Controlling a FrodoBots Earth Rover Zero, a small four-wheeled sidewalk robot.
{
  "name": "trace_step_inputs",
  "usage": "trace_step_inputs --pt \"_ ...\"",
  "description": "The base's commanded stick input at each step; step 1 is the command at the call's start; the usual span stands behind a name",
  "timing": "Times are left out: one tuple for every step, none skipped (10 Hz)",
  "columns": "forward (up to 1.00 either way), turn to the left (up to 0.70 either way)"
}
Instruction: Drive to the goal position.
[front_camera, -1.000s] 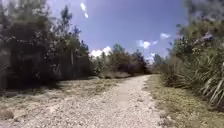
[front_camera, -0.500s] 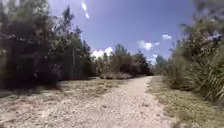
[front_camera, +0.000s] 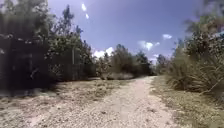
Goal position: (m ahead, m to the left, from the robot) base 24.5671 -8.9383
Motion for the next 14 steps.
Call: trace_step_inputs --pt "0.50 0.00" --pt "0.50 0.00" --pt "0.50 0.00" --pt "0.50 0.00" --pt "0.50 0.00" --pt "0.50 0.00" --pt "0.50 0.00" --pt "0.50 0.00" --pt "0.50 0.00" --pt "0.50 0.00" --pt "0.50 0.00" --pt "0.50 0.00" --pt "0.50 0.00" --pt "0.50 0.00"
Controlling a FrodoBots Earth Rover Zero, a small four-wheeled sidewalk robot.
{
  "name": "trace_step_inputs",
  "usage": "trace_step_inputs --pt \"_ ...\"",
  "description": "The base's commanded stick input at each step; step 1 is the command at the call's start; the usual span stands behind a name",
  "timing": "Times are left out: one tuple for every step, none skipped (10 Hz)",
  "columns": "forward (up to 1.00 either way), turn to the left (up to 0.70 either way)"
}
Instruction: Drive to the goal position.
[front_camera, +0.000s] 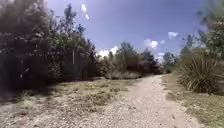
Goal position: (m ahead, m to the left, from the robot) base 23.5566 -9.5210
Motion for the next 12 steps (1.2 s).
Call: trace_step_inputs --pt "0.50 0.00" --pt "0.50 0.00" --pt "0.50 0.00" --pt "0.50 0.00" --pt "0.50 0.00" --pt "0.50 0.00" --pt "0.50 0.00" --pt "0.50 -0.31" --pt "0.50 -0.50" --pt "0.50 -0.50" --pt "0.50 -0.50" --pt "0.50 -0.50"
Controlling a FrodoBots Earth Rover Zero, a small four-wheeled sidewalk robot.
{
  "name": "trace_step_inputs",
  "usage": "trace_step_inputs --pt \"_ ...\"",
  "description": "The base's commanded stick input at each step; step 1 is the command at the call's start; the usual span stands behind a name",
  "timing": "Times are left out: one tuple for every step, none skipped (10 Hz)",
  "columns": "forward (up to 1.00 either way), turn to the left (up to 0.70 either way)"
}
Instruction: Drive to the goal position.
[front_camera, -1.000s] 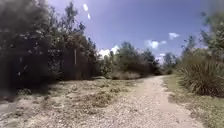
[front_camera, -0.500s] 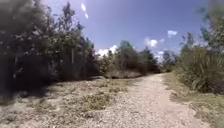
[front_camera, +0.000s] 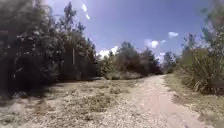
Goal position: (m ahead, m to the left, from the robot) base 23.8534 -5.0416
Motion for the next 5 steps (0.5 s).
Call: trace_step_inputs --pt "0.50 -0.50" --pt "0.50 -0.50" --pt "0.50 -0.50" --pt "0.50 -0.50" --pt "0.50 -0.50"
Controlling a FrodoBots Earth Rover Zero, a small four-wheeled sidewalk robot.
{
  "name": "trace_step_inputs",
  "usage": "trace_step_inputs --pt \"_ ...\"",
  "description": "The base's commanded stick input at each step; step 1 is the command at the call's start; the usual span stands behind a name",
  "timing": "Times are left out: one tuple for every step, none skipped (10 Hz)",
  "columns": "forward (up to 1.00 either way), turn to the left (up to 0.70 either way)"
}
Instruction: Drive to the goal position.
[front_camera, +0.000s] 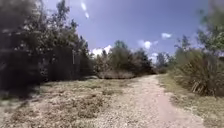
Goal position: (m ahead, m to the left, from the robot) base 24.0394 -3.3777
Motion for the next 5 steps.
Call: trace_step_inputs --pt "0.50 -0.50" --pt "0.50 -0.50" --pt "0.50 -0.50" --pt "0.50 -0.50" --pt "0.50 -0.18"
